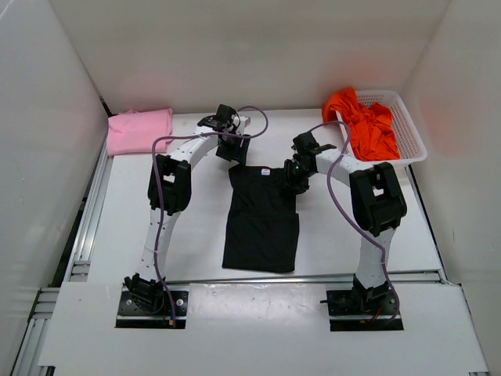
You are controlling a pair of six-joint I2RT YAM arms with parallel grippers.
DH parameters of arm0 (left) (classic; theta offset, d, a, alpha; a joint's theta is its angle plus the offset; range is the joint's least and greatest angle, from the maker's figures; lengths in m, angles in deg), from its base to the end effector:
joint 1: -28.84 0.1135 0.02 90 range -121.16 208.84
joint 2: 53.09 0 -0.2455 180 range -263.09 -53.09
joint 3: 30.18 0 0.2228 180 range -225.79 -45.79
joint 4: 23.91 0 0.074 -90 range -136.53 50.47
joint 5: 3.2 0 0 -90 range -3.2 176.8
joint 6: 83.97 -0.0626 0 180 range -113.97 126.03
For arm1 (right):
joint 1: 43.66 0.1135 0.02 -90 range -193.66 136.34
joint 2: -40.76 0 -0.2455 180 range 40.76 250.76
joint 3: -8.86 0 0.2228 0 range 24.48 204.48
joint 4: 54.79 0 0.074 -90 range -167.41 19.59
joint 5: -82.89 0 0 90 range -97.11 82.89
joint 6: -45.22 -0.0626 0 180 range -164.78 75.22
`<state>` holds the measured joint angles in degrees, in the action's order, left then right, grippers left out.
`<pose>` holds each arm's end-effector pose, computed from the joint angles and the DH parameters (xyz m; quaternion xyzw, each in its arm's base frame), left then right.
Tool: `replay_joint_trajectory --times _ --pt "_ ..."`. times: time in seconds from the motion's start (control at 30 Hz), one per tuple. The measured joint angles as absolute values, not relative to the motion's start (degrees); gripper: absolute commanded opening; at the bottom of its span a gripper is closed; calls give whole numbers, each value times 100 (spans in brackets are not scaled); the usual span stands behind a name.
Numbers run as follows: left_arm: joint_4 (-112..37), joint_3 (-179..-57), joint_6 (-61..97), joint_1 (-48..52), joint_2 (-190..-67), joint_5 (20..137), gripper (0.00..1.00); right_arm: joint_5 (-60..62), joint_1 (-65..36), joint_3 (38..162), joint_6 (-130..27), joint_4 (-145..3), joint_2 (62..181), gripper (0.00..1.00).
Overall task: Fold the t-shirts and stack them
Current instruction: Fold the folded rectangular tshirt in 1/3 of the way
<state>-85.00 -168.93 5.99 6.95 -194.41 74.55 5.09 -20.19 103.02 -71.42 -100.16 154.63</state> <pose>0.4536 -0.1966 0.1358 0.2080 0.9458 -0.1449 0.2027 0.3488 0.1659 0.1403 0.0039 0.9712 0.1849 0.1504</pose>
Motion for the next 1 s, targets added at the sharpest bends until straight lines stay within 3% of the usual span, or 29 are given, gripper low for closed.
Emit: replay_joint_trajectory --times 0.13,0.3,0.33,0.43,0.57,0.77,1.0 --pt "-8517 -16871 606 682 -19432 7383 62 509 -2030 10306 -7146 -10016 15463 39" --pt "-8537 -16737 606 645 -19377 7444 42 512 -2028 10308 -7148 -10016 15463 34" --pt "-8557 -16729 610 621 -19375 7471 33 512 -2030 10308 -7150 -10016 15463 31" --pt "-8614 -16720 604 544 -19375 7525 28 514 -2030 10308 -7148 -10016 15463 21" --pt "-8666 -16720 606 492 -19375 7525 10 549 -2030 10308 -7187 -10016 15463 14" --pt "-8688 -16724 624 481 -19375 7595 10 549 -2030 10308 -7229 -10019 15461 5" --pt "-8681 -16735 648 382 -19364 8356 10 418 -2033 10114 -7246 -10025 15039 2"
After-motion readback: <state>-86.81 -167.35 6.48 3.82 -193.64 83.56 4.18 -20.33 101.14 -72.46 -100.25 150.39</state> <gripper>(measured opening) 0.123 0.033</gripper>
